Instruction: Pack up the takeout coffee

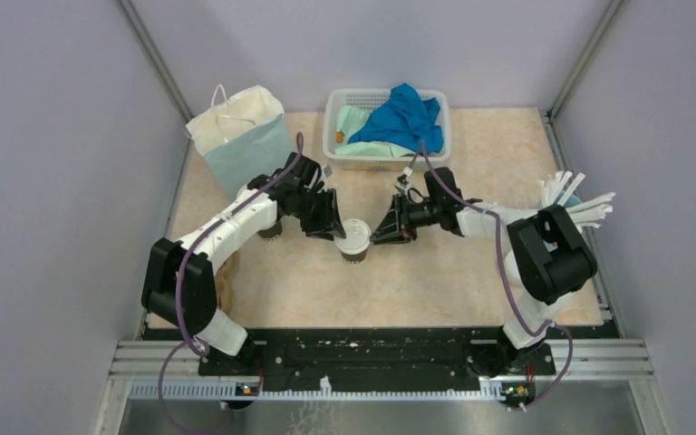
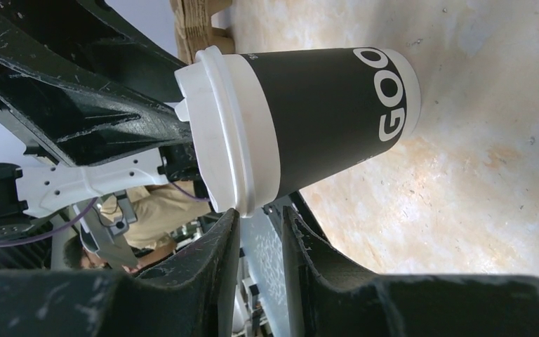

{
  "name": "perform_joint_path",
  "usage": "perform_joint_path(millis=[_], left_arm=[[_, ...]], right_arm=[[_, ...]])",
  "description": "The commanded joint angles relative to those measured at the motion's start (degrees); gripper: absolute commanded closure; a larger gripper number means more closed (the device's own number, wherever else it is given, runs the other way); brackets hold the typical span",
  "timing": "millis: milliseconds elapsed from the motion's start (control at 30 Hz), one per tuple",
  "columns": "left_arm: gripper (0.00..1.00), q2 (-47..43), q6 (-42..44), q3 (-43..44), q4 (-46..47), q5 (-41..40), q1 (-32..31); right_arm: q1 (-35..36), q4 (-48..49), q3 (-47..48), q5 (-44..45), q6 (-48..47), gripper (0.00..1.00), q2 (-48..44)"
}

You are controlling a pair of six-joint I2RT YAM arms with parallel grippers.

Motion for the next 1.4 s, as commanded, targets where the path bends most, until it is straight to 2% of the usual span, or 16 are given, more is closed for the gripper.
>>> perform_joint_path(millis=[0,133,267,367,433,567,733,867,967,1067,1200,1367], left_arm=[[0.56,0.4,0.9,-1.1,0.5,-0.2,-0.1],[0.57,0.3,0.8,-2.9,1.2,-1.0,-0.1],[0.57,0.0,0.9,-4.2,1.4,-1.2,0.0],[0.57,-0.3,1.0,-3.5,0.7,-1.5,0.0],[0.57,-0.6,1.0,-2.4,0.0,-1.7,0.0],[0.51,-1.5,0.6,0.8,-1.2,-0.9,0.1],[0.33,-2.5,0.8,5.8,-3.0,-0.7,0.0],[0.16,-4.5,0.5,6.9,-3.3,-0.5,0.1],[0.10,-6.3,-0.1,6.8,-4.5,-0.6,0.1],[0.07,-9.2,-0.6,5.8,-4.8,-1.7,0.1],[0.06,-15.6,-2.0,2.6,-4.2,-4.8,0.1],[0.04,-26.2,-3.7,-3.3,0.3,-8.9,0.1]], right_arm=[[1.0,-2.7,1.1,8.0,-3.5,0.73,2.4],[1.0,-10.8,0.1,18.8,-8.8,0.74,3.9],[1.0,-14.1,-0.6,22.0,-11.2,0.77,3.8],[0.8,-15.0,1.0,20.5,-11.1,0.76,0.1],[0.1,-13.9,2.4,16.1,-10.1,0.74,-1.2],[-1.5,-15.1,4.7,12.4,-10.3,0.69,-4.3],[-1.5,-26.2,10.0,15.1,-20.2,0.55,-5.4],[0.0,-28.5,11.7,15.0,-23.4,0.31,-6.0],[3.2,-29.3,14.4,16.2,-24.9,0.18,-6.1],[7.4,-35.8,21.5,25.2,-28.8,0.04,-4.0],[12.6,-43.0,29.1,38.7,-32.5,0.01,-2.5],[18.6,-49.3,37.1,49.2,-39.3,0.01,1.0]])
